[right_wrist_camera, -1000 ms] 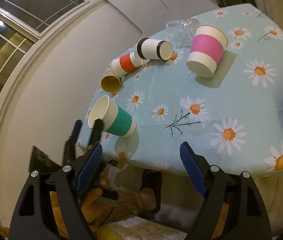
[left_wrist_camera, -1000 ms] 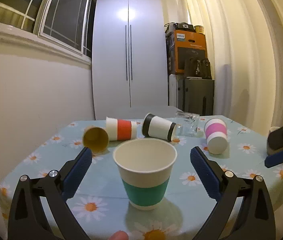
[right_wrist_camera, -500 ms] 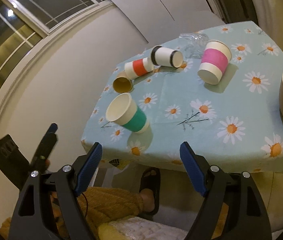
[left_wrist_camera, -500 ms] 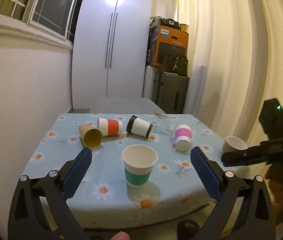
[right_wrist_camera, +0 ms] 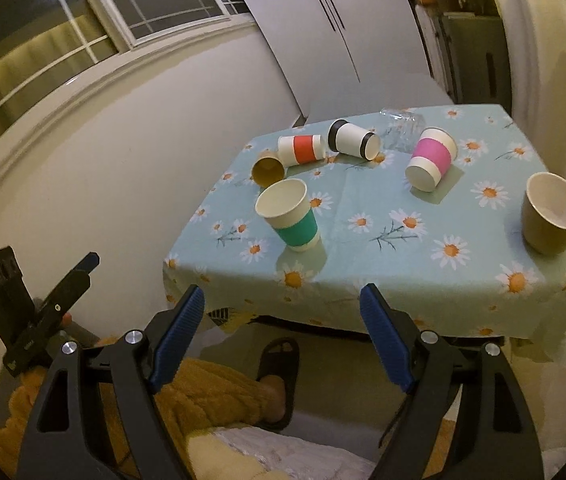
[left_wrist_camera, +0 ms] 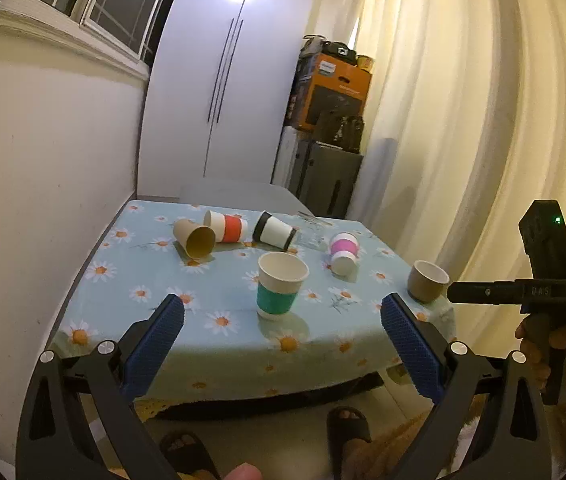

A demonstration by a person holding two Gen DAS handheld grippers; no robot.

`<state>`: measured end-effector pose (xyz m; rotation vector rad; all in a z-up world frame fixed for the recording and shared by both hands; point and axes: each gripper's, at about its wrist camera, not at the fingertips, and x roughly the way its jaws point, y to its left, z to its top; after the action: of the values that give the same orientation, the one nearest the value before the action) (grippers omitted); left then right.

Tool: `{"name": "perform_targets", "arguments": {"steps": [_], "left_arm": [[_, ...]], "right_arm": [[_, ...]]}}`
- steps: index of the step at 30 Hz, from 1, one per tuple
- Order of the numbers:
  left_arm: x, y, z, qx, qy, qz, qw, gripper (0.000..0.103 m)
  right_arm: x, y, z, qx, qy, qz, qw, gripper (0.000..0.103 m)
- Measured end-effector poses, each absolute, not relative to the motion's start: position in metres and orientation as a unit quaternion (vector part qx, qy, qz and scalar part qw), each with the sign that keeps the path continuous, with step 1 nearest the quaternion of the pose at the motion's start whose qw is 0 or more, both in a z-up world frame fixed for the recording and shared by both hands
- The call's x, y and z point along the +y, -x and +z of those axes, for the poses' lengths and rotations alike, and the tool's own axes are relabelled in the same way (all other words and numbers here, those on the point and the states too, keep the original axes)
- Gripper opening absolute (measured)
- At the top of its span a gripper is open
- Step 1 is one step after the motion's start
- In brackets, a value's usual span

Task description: Flip cup upright

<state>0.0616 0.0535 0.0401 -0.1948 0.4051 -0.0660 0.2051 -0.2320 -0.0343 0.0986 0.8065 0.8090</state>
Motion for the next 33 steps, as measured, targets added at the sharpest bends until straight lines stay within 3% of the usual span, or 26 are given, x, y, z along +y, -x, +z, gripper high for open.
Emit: {"name": "perform_targets", "arguments": {"steps": [17,33], "left_arm": [[0.022,-0.006,0.014,0.173,0.017,0.002,0.985,0.096],[0.018,-0.003,0.006,0.188,0.003,-0.001,0.982,0.096]], "right_arm": [[-0.275,-0.133,-0.064,0.283,-0.020,0.337,0.898,0.094],[-0.297,-0.113,-0.072,0.234,-0.014,0.304,0.923,0.098]]}}
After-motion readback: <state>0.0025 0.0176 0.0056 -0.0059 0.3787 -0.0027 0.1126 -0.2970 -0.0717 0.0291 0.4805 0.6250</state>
